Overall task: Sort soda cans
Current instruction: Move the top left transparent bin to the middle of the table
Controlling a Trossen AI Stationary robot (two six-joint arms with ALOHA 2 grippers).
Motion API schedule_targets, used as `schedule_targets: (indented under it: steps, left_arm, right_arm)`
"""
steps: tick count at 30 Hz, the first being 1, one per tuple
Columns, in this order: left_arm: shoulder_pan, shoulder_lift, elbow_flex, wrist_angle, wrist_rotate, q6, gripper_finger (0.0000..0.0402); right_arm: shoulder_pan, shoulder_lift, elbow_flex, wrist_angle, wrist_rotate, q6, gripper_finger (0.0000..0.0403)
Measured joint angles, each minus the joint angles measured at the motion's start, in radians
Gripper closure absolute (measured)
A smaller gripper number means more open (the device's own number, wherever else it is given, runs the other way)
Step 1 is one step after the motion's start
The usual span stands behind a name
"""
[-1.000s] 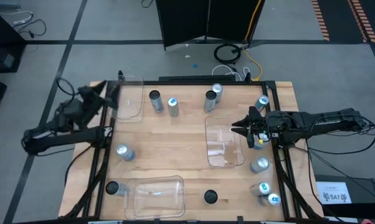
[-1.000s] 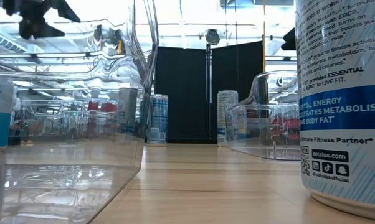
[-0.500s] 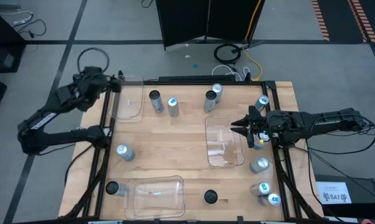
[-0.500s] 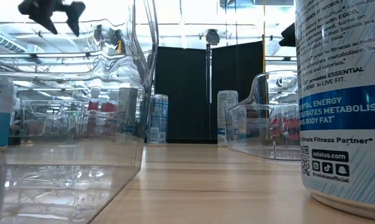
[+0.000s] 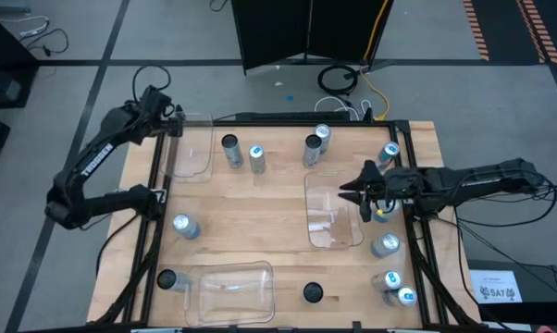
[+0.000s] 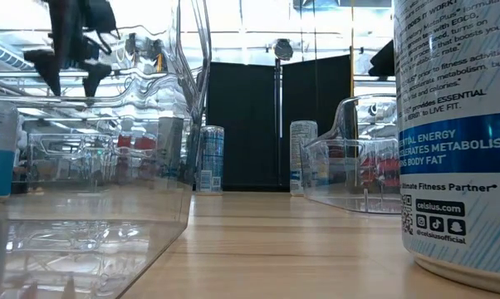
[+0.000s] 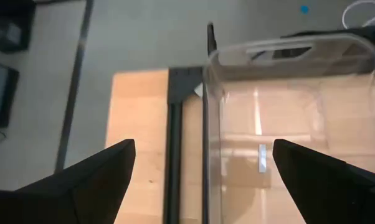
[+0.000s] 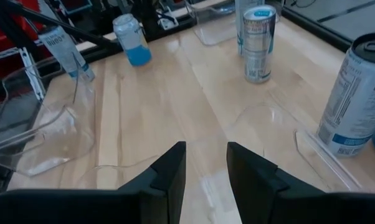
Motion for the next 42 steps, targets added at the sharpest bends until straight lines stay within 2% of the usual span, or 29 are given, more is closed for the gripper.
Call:
schedule_targets:
  steps: [4,8,16,18,22,31,36,42]
  left_arm:
    - [0.053,0.033,-0.050,0.034,0.095,-0.001,0.0014]
    - [0.090,0.070,-0.127,0.075,0.143,0.021,0.0018]
    - [0.145,0.117,-0.271,0.221,0.152,0.026,0.0075]
    - [0.154,0.124,-0.293,0.248,0.186,0.031,0.0084]
    - [0.170,0.155,-0.317,0.262,0.250,0.026,0.0091]
    - [0.173,0.211,-0.317,0.251,0.254,0.022,0.0102]
    - [0.173,0.212,-0.317,0.250,0.254,-0.004,0.0153]
    - [0.173,0.212,-0.317,0.214,0.254,-0.003,0.0246]
  right_arm:
    - [0.000,0.029,0.000,0.001,0.000,0.001,0.0296]
    - [0.000,0.050,0.000,0.002,0.000,0.006,0.0296]
    - [0.000,0.058,0.000,0.002,-0.005,0.020,0.0296]
    - [0.000,0.058,0.000,0.002,-0.005,0.020,0.0296]
    - [0.000,0.058,0.000,0.003,-0.005,0.020,0.0296]
    - [0.000,0.058,0.000,0.003,-0.004,0.020,0.0296]
    - [0.000,0.058,0.000,0.003,-0.004,0.020,0.0296]
    - [0.000,0.058,0.000,0.003,-0.004,0.020,0.0296]
